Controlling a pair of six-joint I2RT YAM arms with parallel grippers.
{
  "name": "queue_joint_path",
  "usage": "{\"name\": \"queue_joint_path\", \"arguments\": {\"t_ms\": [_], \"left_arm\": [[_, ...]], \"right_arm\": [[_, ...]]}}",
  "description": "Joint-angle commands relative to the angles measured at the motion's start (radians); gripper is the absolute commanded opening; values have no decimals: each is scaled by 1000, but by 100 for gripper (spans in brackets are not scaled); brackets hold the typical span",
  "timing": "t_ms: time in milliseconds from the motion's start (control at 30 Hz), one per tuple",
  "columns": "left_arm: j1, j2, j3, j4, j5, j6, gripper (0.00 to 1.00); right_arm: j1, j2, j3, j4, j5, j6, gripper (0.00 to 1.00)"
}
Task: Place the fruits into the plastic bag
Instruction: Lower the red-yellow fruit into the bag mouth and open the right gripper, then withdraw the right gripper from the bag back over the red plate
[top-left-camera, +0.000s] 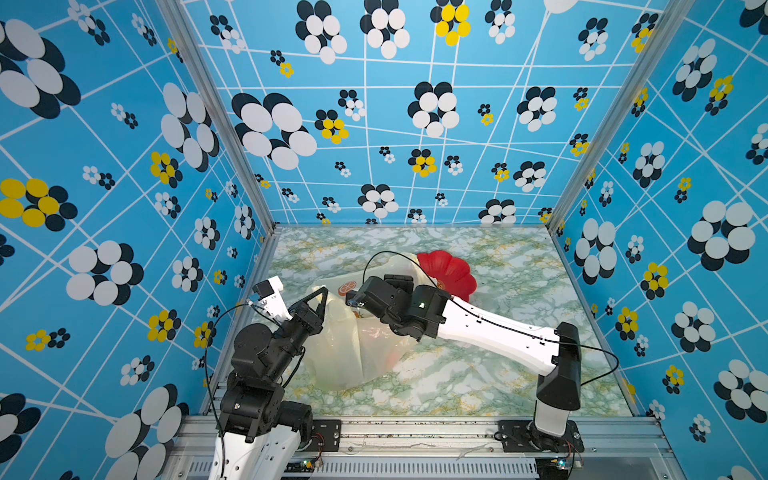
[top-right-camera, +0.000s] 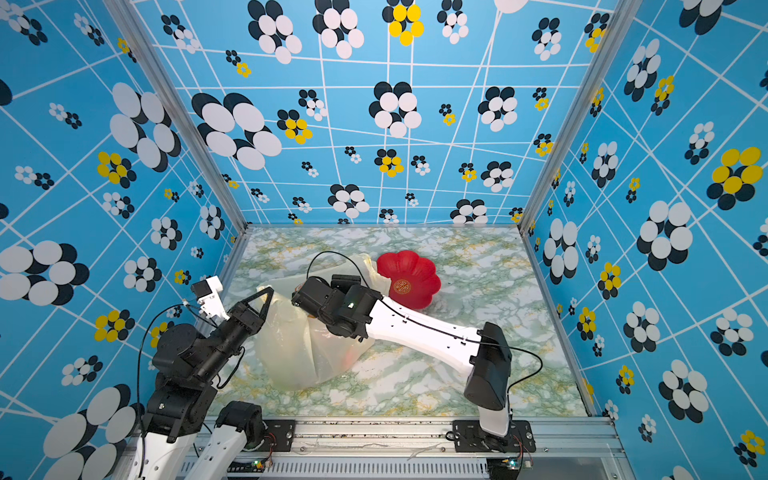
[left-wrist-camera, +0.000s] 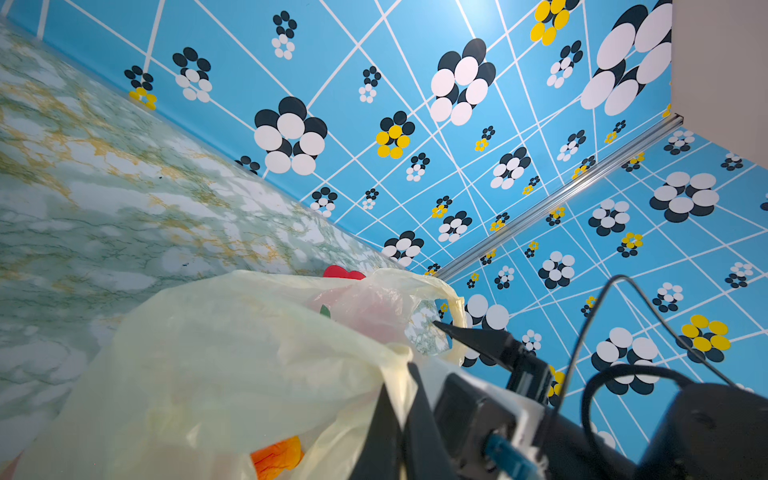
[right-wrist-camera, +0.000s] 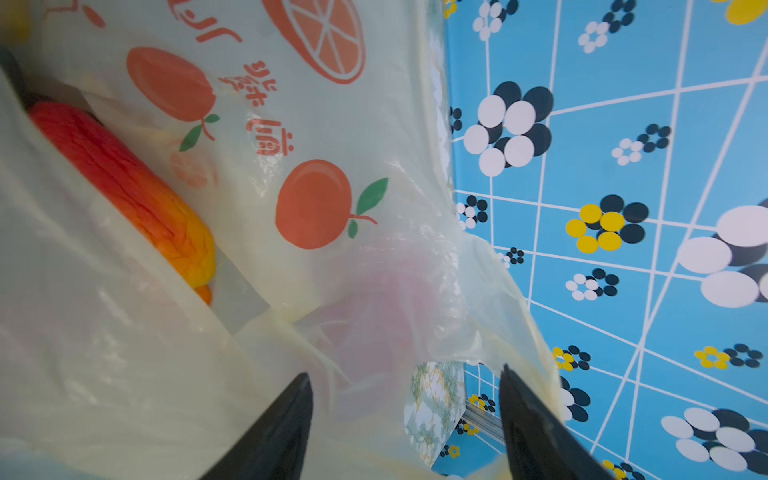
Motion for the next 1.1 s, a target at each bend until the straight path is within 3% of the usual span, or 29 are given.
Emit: {"name": "queue_joint_path", "arguments": {"t_ms": [0, 233, 367, 500, 833, 1067], "left_arm": [[9, 16, 19, 36, 10, -12, 0], [8, 23, 15, 49, 13, -24, 0], [9, 23, 14, 52, 17, -29, 0], [9, 16, 16, 47, 18, -36, 0], [8, -6, 38, 2, 6, -17, 0], [7, 7, 26, 23, 13, -37, 0]], "right_arm": [[7, -91, 6, 79, 36, -12, 73], [7, -225, -57, 222, -29, 61, 79], [-4, -311, -99, 311, -96, 150, 87], [-48, -355, -77, 290, -145, 277, 88], [-247, -478, -77, 177, -370, 643, 88], [-496, -531, -120, 144, -631, 905, 88]]}}
